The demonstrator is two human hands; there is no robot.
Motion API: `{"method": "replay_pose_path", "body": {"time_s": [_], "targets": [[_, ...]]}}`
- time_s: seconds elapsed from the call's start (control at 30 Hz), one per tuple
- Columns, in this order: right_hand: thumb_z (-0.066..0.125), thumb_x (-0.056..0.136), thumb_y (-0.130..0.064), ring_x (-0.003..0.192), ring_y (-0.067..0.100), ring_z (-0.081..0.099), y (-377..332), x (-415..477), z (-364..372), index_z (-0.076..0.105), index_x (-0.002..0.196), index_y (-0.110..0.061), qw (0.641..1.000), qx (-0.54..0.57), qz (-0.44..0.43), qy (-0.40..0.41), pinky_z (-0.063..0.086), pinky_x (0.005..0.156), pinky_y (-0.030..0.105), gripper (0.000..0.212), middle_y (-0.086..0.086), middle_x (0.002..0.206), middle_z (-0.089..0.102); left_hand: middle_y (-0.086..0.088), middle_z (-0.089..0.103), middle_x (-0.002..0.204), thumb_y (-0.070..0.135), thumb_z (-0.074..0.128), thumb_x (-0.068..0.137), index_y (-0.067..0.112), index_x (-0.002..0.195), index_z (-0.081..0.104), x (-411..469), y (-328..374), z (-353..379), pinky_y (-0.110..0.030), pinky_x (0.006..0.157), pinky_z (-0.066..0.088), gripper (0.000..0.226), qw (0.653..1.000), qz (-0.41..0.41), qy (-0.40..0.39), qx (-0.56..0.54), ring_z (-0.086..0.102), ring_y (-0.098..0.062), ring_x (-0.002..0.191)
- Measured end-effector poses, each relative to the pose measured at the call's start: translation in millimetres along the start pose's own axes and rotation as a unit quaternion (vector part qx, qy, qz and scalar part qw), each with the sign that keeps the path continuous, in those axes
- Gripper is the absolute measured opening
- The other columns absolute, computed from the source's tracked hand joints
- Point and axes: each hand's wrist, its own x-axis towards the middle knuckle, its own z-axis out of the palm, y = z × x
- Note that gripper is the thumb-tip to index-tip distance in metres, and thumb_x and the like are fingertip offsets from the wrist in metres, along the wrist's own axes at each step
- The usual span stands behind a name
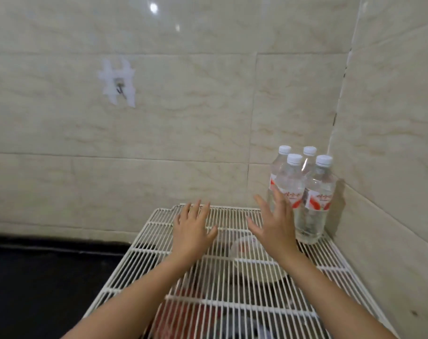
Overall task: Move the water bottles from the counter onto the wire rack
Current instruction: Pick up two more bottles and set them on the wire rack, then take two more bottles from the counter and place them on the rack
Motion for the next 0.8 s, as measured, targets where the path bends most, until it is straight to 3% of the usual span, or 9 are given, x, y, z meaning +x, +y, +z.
{"method": "replay_pose_path", "body": {"time_s": [0.1, 0.17, 0.23, 0.33, 0.43, 0.53, 0.63, 0.7, 0.8], "targets": [[0.082, 0.061, -0.031, 0.110, 0.046, 0.055, -52.1, 2.6, 11.3, 0.063, 0.110, -0.009, 0.992, 0.006, -0.006, -0.126, 0.049, 0.084, 0.054, 0.058, 0.031, 0.123, 0.053, -0.002, 0.014, 0.157, 0.045, 0.038, 0.091, 0.026, 0.145, 0.018, -27.7, -55.8, -38.9, -0.041, 0.114, 0.014, 0.061, 0.998, -0.025, 0.025, 0.061, 0.011, -0.023, 0.144], [0.066, 0.078, -0.036, 0.128, 0.042, 0.041, -100.1, 7.9, 13.4, 0.051, 0.129, -0.012, 0.979, 0.043, -0.011, -0.199, 0.035, 0.102, 0.052, 0.058, 0.025, 0.141, 0.039, -0.009, 0.038, 0.147, 0.045, 0.046, 0.083, 0.021, 0.137, 0.040, -54.3, -100.0, -66.4, -0.048, 0.105, 0.033, 0.060, 0.991, -0.048, 0.069, 0.104, 0.037, -0.031, 0.134], [0.048, 0.089, -0.043, 0.141, 0.029, 0.022, -152.9, 2.8, 17.1, 0.033, 0.141, -0.022, 0.961, 0.060, -0.042, -0.266, 0.020, 0.113, 0.043, 0.059, 0.012, 0.153, 0.023, -0.012, 0.065, 0.120, 0.045, 0.053, 0.067, 0.016, 0.115, 0.063, -86.7, -150.2, -91.7, -0.049, 0.079, 0.052, 0.057, 0.984, -0.085, 0.080, 0.132, 0.063, -0.034, 0.106], [0.040, 0.080, -0.052, 0.121, 0.035, 0.052, -244.5, -7.4, 23.6, 0.058, 0.123, -0.019, 0.963, 0.083, -0.109, -0.233, 0.040, 0.097, 0.052, 0.057, 0.016, 0.134, 0.053, -0.005, 0.073, 0.104, 0.049, 0.040, 0.070, 0.019, 0.103, 0.069, -152.2, -218.7, -137.6, -0.041, 0.068, 0.056, 0.054, 0.970, -0.153, 0.046, 0.184, 0.069, -0.027, 0.093], [0.039, 0.085, -0.049, 0.121, 0.031, 0.052, -346.2, -33.3, 24.7, 0.057, 0.124, -0.022, 0.938, 0.087, -0.205, -0.268, 0.042, 0.096, 0.048, 0.051, 0.010, 0.134, 0.053, -0.003, 0.073, 0.101, 0.050, 0.035, 0.070, 0.021, 0.102, 0.070, -233.3, -284.0, -187.0, -0.039, 0.068, 0.056, 0.055, 0.946, -0.221, 0.038, 0.233, 0.070, -0.025, 0.093], [0.035, 0.071, -0.054, 0.090, 0.022, 0.070, -440.7, -70.5, 32.9, 0.073, 0.095, -0.030, 0.909, 0.089, -0.282, -0.293, 0.056, 0.066, 0.040, 0.051, 0.001, 0.101, 0.073, -0.005, 0.074, 0.100, 0.049, 0.036, 0.070, 0.019, 0.101, 0.071, -323.1, -340.9, -235.8, -0.041, 0.068, 0.055, 0.056, 0.920, -0.301, 0.020, 0.249, 0.070, -0.027, 0.092], [0.060, 0.062, -0.056, 0.085, 0.017, 0.071, -527.9, -113.1, 31.9, 0.073, 0.090, -0.033, 0.888, 0.098, -0.355, -0.274, 0.057, 0.062, 0.037, 0.039, -0.003, 0.093, 0.074, -0.008, 0.074, 0.096, 0.047, 0.036, 0.069, 0.016, 0.097, 0.072, -413.5, -381.4, -279.2, -0.044, 0.068, 0.055, 0.055, 0.886, -0.381, 0.020, 0.265, 0.070, -0.029, 0.088], [0.079, 0.047, -0.056, 0.083, 0.017, 0.071, -581.4, -140.9, 28.8, 0.073, 0.090, -0.032, 0.870, 0.121, -0.391, -0.274, 0.057, 0.061, 0.037, 0.049, -0.003, 0.091, 0.074, -0.009, 0.074, 0.095, 0.047, 0.036, 0.069, 0.015, 0.096, 0.072, -473.1, -401.3, -301.8, -0.046, 0.068, 0.055, 0.055, 0.863, -0.434, 0.017, 0.258, 0.070, -0.030, 0.086], [0.076, 0.047, -0.055, 0.080, 0.018, 0.072, -657.5, -172.7, 13.3, 0.073, 0.088, -0.031, 0.843, 0.159, -0.426, -0.288, 0.056, 0.059, 0.037, 0.047, -0.001, 0.087, 0.074, -0.009, 0.074, 0.095, 0.047, 0.036, 0.070, 0.014, 0.095, 0.072, -551.5, -421.1, -332.6, -0.047, 0.067, 0.054, 0.055, 0.819, -0.510, 0.024, 0.263, 0.070, -0.030, 0.086]]}}
